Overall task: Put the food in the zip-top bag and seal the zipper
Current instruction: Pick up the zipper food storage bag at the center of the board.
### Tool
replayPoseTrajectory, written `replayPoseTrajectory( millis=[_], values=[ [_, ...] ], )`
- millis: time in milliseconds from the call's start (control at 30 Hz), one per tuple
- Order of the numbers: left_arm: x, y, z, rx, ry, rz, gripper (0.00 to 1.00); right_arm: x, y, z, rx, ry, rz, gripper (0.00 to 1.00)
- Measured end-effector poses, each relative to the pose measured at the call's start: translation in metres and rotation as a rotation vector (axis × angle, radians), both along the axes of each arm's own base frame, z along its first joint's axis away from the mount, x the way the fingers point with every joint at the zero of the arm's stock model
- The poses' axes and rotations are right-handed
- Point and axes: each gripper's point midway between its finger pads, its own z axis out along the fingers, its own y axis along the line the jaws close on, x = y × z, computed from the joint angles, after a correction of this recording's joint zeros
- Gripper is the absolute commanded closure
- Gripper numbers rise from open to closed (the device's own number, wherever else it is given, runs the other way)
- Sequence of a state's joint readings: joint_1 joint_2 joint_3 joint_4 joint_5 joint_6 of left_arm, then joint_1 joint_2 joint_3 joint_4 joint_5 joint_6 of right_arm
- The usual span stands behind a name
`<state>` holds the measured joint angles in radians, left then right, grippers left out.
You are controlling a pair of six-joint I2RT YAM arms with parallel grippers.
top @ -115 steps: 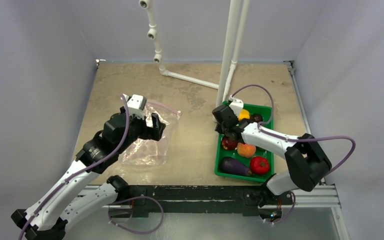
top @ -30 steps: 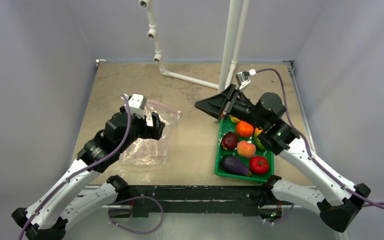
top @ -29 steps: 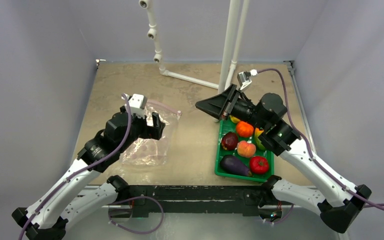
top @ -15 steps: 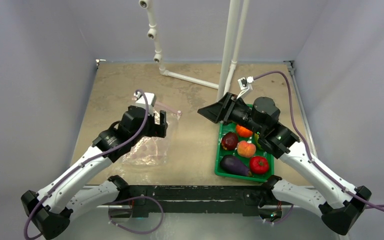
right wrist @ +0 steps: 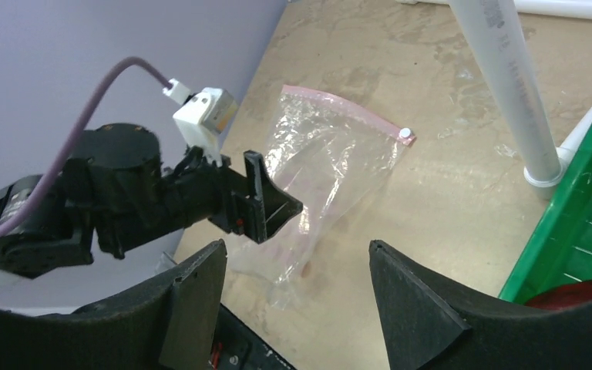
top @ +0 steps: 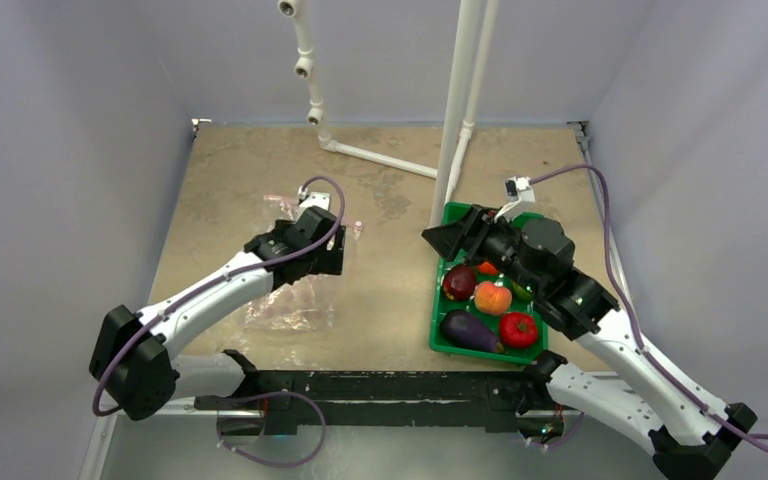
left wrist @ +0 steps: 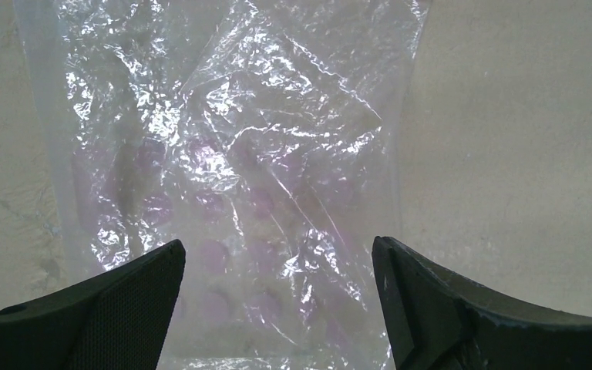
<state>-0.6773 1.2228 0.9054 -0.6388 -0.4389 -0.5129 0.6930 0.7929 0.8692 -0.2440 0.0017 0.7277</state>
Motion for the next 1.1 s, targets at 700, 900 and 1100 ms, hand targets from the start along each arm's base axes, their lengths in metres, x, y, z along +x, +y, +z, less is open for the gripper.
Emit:
replayPoseTrajectory(
  millis=[700,900,1100],
  values=[
    [0.029,-0.035,-0.040,0.160,0.070,0.020,0.14,-0.006,-0.008,-0.022,-0.041,-0.002,0.000,0.27],
    [0.032,-0.031,-0.060,0.222,0.100,0.031,0.29,-0.006,-0.008,-0.020,-0.035,-0.009,-0.001,0.27],
    [0.035,-0.029,-0.064,0.244,0.095,0.043,0.60,-0.005,-0.007,-0.017,-0.027,-0.017,-0.001,0.27]
  ],
)
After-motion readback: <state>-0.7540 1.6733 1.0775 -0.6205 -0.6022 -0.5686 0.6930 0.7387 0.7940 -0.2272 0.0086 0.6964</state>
